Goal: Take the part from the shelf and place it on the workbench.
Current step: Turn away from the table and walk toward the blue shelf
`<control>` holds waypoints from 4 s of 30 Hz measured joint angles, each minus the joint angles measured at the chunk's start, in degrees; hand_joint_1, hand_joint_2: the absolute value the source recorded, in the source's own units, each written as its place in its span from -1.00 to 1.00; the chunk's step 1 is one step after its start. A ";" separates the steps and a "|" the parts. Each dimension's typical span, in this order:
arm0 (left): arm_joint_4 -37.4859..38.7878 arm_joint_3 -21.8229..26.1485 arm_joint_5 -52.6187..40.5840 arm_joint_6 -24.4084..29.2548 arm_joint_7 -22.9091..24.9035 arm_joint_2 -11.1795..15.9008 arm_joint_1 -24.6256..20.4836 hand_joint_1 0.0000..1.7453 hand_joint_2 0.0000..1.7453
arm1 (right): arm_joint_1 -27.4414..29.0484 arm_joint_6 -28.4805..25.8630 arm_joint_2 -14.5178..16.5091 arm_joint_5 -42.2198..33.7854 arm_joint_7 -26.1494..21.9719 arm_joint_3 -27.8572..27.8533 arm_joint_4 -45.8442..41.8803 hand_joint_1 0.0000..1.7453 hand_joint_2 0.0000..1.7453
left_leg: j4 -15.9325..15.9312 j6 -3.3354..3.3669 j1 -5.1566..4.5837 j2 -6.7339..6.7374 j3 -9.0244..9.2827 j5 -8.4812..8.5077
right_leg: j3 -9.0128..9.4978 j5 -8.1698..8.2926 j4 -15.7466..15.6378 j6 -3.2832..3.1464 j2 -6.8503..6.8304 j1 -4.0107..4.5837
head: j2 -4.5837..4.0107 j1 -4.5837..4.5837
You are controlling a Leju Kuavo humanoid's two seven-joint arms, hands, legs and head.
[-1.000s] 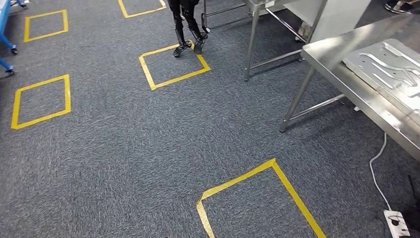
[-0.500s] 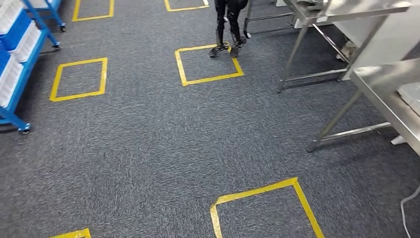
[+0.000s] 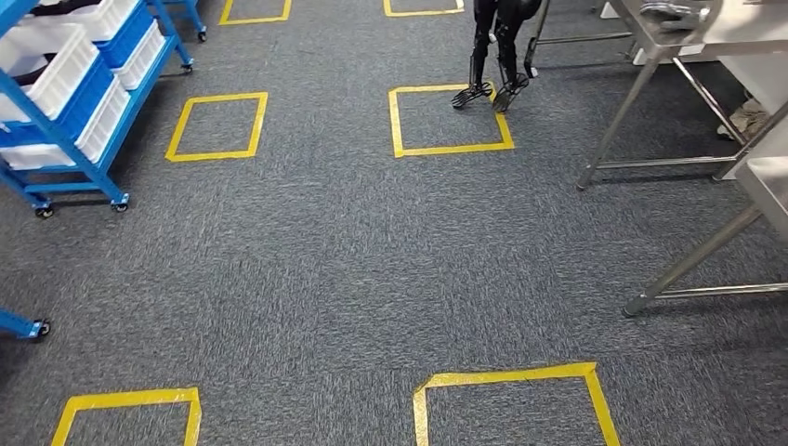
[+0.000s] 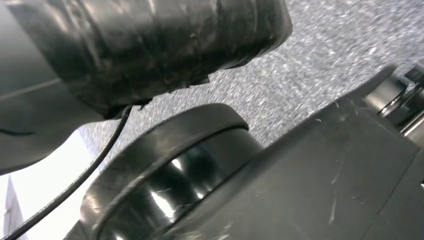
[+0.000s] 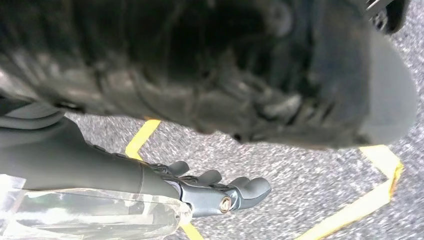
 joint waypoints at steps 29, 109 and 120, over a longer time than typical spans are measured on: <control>0.00 -0.01 4.74 -1.24 0.31 2.09 0.05 -1.00 -1.00 | -0.38 4.08 0.30 2.84 0.62 5.22 -0.44 -1.00 -1.00 | 4.56 -0.32 0.01 -0.60 -2.72 -2.01 | 0.93 -0.53 -0.27 -0.42 1.44 0.17 | 0.00 -0.50; -0.02 0.51 7.32 -0.59 1.37 0.97 0.09 -1.00 -1.00 | -2.14 8.64 -1.64 0.22 3.81 13.46 -1.01 -1.00 -1.00 | -8.85 3.21 -0.91 -4.05 5.36 2.81 | -2.57 0.19 4.27 1.67 4.36 0.05 | 0.00 0.75; -0.02 0.50 7.78 -0.92 1.84 0.96 0.06 -1.00 -1.00 | -2.12 8.97 -1.66 -1.37 3.69 13.46 -0.93 -1.00 -1.00 | 6.21 0.51 -0.32 -1.10 -2.80 -3.07 | -0.21 0.16 0.80 -0.61 3.31 0.51 | 0.00 0.09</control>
